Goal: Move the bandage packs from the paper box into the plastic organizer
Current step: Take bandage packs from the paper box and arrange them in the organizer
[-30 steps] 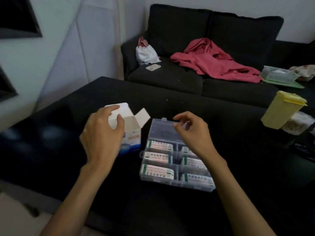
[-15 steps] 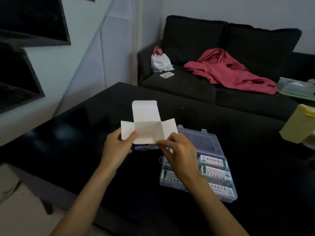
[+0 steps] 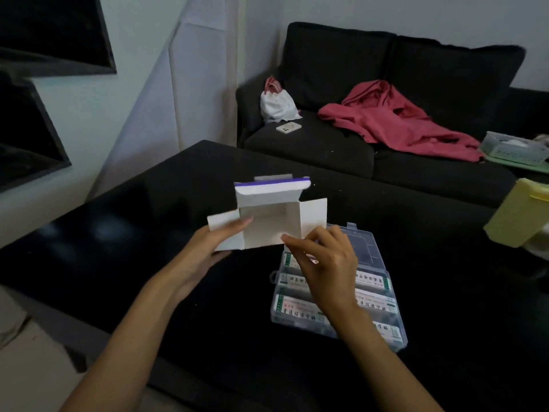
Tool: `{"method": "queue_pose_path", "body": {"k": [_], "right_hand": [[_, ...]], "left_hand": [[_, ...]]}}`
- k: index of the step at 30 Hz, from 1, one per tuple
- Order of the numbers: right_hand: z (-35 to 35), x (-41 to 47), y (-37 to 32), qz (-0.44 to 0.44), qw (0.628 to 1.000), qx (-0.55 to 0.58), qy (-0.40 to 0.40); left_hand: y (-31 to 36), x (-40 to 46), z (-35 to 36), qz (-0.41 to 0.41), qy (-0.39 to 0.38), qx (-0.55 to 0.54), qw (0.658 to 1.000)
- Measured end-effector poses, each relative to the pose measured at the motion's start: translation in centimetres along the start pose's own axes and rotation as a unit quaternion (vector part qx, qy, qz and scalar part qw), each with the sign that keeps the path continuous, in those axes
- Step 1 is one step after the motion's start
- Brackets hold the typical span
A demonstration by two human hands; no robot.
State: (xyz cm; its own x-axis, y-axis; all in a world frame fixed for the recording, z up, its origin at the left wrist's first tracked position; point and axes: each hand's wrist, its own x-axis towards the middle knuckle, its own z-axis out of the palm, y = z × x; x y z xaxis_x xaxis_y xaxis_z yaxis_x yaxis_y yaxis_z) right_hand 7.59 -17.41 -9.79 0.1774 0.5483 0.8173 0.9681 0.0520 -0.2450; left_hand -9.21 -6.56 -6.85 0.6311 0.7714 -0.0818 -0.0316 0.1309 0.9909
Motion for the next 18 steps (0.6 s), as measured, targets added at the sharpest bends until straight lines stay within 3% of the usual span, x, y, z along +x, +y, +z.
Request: {"method": "queue_pose_path", "body": {"k": [5, 9, 15, 18], "right_hand": [[-0.8, 1.0, -0.3, 0.036, 0.997, 0.042, -0.054], [-1.5, 1.5, -0.4, 0.051, 0.987, 0.042, -0.149], [-1.4, 1.7, -1.7, 0.081, 0.989, 0.046, -0.113], [-1.5, 2.4, -2.6, 0.078, 0.983, 0.049, -0.158]], "left_hand": [[0.0, 0.4, -0.9, -0.016, 0.005, 0.037, 0.999], [-0.1, 0.2, -0.7, -0.042, 0.037, 0.103, 0.993], [0.0, 0.1, 0.0, -0.011, 0.101, 0.164, 0.981], [0.1, -0.1, 0.6, 0.009, 0.112, 0.179, 0.977]]}}
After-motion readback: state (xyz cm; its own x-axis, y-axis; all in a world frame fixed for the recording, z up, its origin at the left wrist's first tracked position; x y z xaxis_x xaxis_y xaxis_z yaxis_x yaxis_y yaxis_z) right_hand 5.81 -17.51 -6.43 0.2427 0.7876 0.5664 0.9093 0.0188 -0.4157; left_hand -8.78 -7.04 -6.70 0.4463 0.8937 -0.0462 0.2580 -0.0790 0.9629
